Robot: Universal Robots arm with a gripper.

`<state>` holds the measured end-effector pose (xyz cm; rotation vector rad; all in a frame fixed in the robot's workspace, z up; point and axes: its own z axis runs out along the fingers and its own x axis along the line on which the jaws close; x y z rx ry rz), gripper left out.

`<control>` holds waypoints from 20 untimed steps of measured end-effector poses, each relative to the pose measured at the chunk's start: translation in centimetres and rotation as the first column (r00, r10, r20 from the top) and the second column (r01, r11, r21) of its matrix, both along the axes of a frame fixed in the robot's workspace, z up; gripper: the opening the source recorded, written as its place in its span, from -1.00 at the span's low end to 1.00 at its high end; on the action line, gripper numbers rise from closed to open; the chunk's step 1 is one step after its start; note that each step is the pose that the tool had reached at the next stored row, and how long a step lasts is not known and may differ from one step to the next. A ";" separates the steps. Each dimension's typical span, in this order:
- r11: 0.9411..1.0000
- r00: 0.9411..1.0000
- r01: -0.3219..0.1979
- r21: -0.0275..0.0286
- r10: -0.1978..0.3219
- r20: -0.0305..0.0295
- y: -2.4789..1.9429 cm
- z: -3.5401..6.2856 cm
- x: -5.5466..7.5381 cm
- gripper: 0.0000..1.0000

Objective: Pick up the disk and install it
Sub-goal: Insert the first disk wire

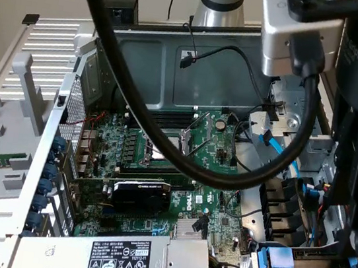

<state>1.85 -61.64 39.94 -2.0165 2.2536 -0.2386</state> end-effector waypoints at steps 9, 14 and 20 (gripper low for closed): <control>0.993 0.993 -0.120 0.000 0.120 -0.001 0.00 -0.32 0.4 -0.02; 0.984 0.984 -0.180 0.000 0.180 -0.003 0.00 -0.58 0.7 -0.02; 0.969 0.968 -0.249 0.003 0.249 -0.014 -0.01 -1.13 1.1 -0.02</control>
